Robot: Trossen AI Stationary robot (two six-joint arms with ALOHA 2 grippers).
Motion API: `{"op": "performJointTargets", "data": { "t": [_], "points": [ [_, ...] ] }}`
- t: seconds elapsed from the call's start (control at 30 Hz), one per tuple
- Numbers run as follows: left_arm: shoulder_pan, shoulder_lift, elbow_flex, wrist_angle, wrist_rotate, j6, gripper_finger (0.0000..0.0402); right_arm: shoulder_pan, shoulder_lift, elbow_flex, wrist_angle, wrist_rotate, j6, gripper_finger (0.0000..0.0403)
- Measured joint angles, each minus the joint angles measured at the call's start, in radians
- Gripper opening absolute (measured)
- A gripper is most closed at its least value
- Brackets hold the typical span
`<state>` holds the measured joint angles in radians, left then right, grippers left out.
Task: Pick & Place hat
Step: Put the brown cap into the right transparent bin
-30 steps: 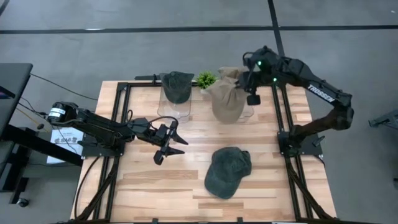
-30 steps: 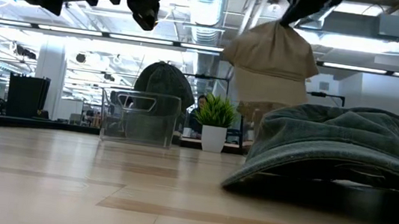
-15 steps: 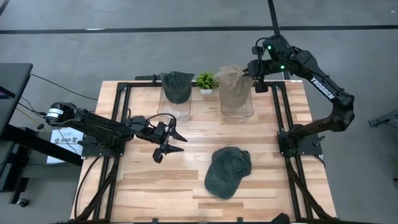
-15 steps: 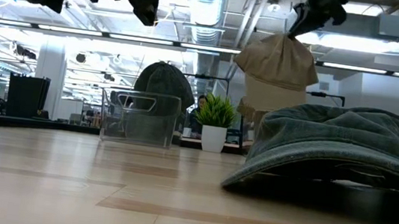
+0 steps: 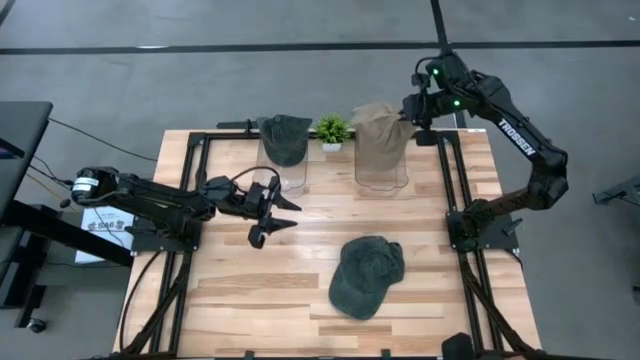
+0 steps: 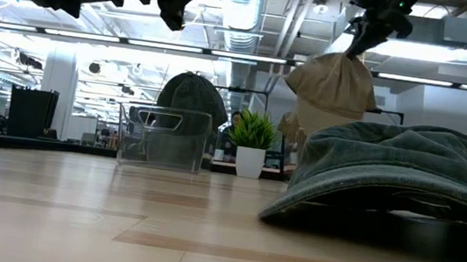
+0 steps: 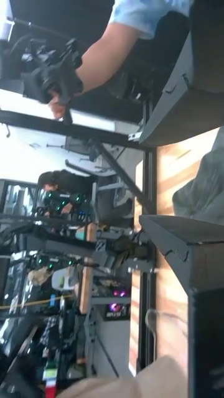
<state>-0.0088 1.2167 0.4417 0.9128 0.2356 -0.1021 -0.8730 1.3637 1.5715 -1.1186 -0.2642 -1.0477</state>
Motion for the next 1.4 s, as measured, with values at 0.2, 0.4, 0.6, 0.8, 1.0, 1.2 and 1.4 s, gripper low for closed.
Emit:
{"op": "performJointTargets", "data": {
  "t": [0.2,0.4,0.6,0.8,1.0,1.2,1.4],
  "points": [
    [0.022,0.0,0.0,0.03,0.0,0.0,0.0188,0.001,0.046,-0.005,-0.022,0.001,0.011,0.0037],
    [0.023,0.0,0.0,0.053,0.0,0.0,0.0188,0.002,0.1,-0.006,-0.027,0.003,0.026,0.0037],
    [0.023,0.0,0.0,0.062,0.0,0.0,0.0188,-0.007,0.13,-0.006,-0.029,0.008,0.023,0.0037],
    [0.023,0.0,0.0,0.069,0.0,0.0,0.0188,-0.014,0.131,-0.006,-0.031,0.005,0.022,0.0037],
    [0.023,0.0,0.0,0.076,0.0,0.0,0.0188,-0.016,0.131,-0.006,-0.037,0.004,0.026,0.0037],
    [0.023,0.0,0.0,0.083,0.0,0.0,0.0188,-0.013,0.131,-0.006,-0.05,0.003,0.037,0.0037],
    [0.023,0.0,0.0,0.084,0.0,0.0,0.0188,-0.011,0.131,-0.008,-0.05,0.002,0.055,0.0037]
  ]
}}
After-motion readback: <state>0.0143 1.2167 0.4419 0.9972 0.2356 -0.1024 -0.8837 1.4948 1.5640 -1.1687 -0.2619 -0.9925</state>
